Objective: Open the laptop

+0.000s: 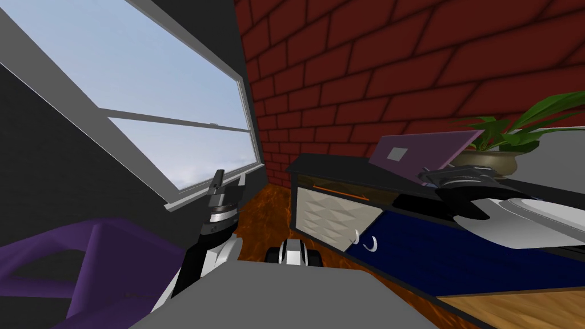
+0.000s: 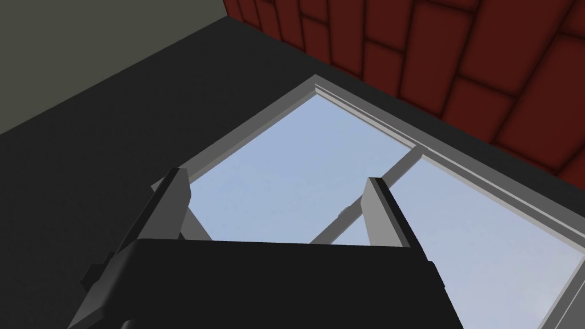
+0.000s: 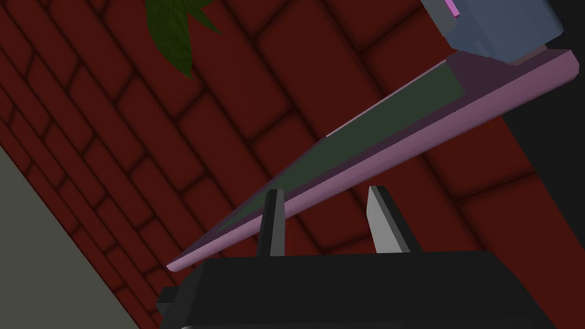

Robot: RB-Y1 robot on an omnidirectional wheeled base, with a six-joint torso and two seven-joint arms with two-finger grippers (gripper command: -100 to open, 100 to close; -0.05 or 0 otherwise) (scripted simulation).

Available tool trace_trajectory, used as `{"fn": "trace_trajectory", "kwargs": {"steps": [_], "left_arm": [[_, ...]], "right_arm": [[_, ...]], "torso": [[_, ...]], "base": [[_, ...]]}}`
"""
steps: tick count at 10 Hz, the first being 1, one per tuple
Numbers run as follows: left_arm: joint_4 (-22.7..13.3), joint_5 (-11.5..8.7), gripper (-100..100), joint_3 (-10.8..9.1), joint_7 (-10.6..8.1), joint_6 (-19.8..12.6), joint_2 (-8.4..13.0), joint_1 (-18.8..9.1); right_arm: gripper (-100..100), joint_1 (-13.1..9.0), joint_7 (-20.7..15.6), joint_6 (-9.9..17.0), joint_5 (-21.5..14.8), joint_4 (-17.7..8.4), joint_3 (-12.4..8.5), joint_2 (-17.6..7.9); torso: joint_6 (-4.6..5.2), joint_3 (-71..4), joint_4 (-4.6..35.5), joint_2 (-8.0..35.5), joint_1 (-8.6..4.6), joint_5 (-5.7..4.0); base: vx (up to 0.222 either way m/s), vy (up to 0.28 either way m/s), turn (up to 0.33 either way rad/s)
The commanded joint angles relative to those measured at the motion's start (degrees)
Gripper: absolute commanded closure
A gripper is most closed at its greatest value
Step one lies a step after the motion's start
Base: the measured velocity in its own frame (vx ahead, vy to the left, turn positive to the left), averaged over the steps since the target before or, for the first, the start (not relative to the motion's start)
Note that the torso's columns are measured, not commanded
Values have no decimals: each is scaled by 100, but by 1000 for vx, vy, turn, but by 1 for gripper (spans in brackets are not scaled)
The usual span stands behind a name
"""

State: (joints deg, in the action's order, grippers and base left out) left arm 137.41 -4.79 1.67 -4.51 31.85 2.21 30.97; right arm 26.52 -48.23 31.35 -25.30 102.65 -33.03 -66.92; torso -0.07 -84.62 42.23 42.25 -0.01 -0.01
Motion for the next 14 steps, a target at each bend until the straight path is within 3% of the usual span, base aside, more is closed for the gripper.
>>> {"fn": "trace_trajectory", "kwargs": {"steps": [1,11,14], "left_arm": [[0,0,0,0,0,0,0,0],[0,0,0,0,0,0,0,0],[0,0,0,0,0,0,0,0]], "right_arm": [[100,-17,109,49,358,-139,-1,-170],[100,-65,621,290,1975,-747,-36,-960],[100,-72,694,325,2338,-833,-41,-1073]], "torso": [[3,-4,0,-5,-5,1],[8,1,6,0,-3,3],[4,0,5,-1,-3,2]], "base": [[-31,-3,16],[-27,-2,20],[-24,-2,15]]}}
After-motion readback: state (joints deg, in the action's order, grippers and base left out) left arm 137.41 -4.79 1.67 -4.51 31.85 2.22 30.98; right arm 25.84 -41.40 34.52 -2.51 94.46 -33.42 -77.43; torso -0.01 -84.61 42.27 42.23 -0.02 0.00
